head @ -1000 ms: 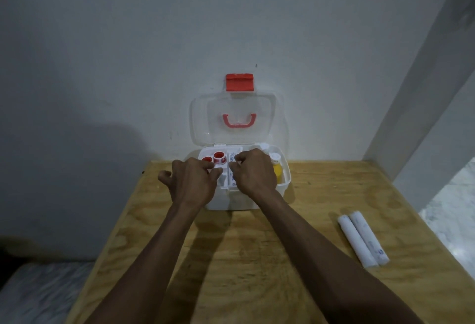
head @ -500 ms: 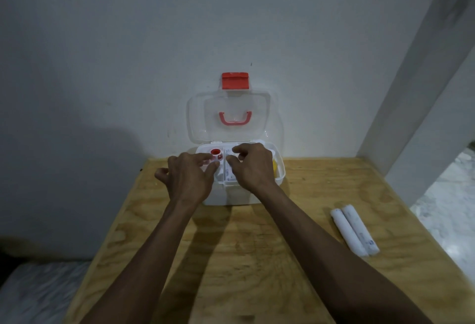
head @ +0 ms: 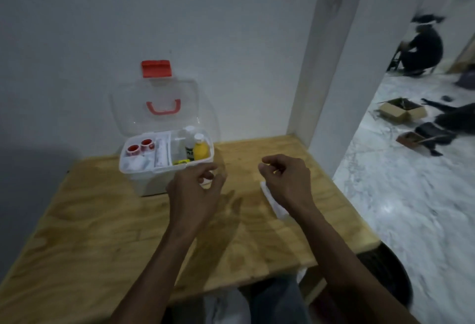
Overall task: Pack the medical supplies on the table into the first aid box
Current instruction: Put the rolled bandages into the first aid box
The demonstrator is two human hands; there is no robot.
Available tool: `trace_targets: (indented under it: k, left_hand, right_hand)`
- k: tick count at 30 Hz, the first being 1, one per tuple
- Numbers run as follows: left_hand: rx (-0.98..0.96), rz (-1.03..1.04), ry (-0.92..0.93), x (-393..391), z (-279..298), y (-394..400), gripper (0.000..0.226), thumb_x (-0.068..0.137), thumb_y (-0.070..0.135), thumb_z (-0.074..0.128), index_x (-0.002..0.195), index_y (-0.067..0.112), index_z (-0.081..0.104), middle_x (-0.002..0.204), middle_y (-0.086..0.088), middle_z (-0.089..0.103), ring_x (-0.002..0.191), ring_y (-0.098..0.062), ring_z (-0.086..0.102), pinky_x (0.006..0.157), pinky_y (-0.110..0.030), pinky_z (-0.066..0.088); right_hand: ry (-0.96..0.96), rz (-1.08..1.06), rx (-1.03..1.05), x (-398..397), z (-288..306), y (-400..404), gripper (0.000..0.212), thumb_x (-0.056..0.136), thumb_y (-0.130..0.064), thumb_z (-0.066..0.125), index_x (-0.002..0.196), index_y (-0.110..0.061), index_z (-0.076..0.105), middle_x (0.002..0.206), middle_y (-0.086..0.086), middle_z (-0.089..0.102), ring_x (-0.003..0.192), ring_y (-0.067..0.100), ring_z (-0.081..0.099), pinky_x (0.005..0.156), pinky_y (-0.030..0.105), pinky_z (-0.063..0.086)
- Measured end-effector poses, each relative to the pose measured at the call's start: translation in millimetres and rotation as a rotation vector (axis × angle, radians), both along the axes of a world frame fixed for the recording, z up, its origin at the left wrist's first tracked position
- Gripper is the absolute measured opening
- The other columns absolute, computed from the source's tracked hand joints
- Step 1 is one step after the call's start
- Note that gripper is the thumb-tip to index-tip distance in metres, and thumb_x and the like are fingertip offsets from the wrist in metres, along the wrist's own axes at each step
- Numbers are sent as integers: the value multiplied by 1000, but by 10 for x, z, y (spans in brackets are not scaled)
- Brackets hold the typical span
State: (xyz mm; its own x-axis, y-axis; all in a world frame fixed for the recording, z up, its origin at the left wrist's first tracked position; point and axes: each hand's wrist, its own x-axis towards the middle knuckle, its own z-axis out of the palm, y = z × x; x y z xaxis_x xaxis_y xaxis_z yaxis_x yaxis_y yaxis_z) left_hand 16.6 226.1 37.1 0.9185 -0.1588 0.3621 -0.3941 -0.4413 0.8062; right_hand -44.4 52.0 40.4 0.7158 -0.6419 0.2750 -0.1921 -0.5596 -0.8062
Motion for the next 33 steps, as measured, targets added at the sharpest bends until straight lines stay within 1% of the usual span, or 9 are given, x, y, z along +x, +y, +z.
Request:
trace_targets:
  k: [4, 9, 11, 13, 16, 22, 26, 29, 33]
  left_hand:
    - [149, -86, 134, -135, -232, -491, 34, 80, 50, 71, 106, 29, 73, 81, 11, 71, 85, -14, 66, 86, -44, 53]
    - [351, -83, 322, -145, -428, -924, 40, 82, 56, 61, 110, 29, 68, 105, 6, 72, 107, -21, 64, 99, -46, 43]
    - [399, -73, 361, -131, -488, -1019, 33, 83, 53, 56, 91, 25, 70, 96, 3, 71, 101, -25, 63, 94, -44, 39]
    - [435, -59, 378, -124, -529, -1087, 38, 81, 55, 51, 73, 21, 68, 78, 3, 68, 89, -25, 63, 88, -45, 36]
    - [459, -70, 379, -105, -569, -1153, 42, 82, 57, 50, 72, 22, 70, 75, 5, 68, 84, -22, 61, 86, -44, 34]
    - [371, -106, 436, -49, -543, -1168, 30, 85, 48, 59, 78, 23, 74, 78, 8, 70, 87, -20, 63, 96, -48, 40]
    - [155, -144, 517, -1, -562, -1155, 14, 76, 48, 71, 76, 34, 68, 88, 11, 72, 89, -18, 68, 94, -51, 47]
    - [70, -204, 515, 0, -535, -1095, 18, 75, 44, 75, 87, 35, 67, 88, 8, 73, 84, -15, 70, 85, -48, 55]
    - [32, -306, 456, 0, -443, -970, 47, 69, 51, 69, 114, 50, 56, 92, 3, 74, 85, -16, 72, 77, -51, 58]
  right_hand:
    - [125, -79, 19, -212, -210, -353, 23, 83, -28, 72, 103, -17, 76, 86, 0, 73, 84, 12, 68, 81, 27, 50]
    - [261, -80, 60, -250, -442, -568, 31, 82, -34, 71, 105, -15, 75, 108, 6, 72, 98, 19, 67, 84, 26, 50]
    - [287, -65, 71, -245, -494, -597, 29, 81, -35, 69, 99, -14, 77, 104, 6, 73, 96, 21, 68, 81, 29, 53]
    - [293, -39, 59, -245, -524, -602, 27, 81, -35, 67, 88, -12, 78, 90, 6, 75, 86, 22, 70, 74, 33, 55]
    - [309, 17, 48, -226, -566, -601, 28, 82, -36, 66, 77, -11, 78, 78, 7, 74, 75, 20, 69, 69, 35, 56]
    - [286, 72, 128, -208, -552, -627, 25, 84, -30, 67, 82, -7, 76, 79, 8, 74, 75, 19, 70, 71, 37, 57]
    - [231, 90, 293, -216, -483, -631, 16, 84, -25, 72, 91, -11, 74, 80, -2, 73, 73, 9, 68, 62, 21, 53]
    - [179, 148, 397, -215, -464, -662, 32, 83, -24, 74, 114, -16, 68, 86, 1, 74, 78, 13, 72, 64, 24, 55]
    - [140, 323, 430, -215, -346, -672, 58, 87, -19, 70, 139, -34, 48, 94, 8, 72, 85, 14, 71, 64, 23, 56]
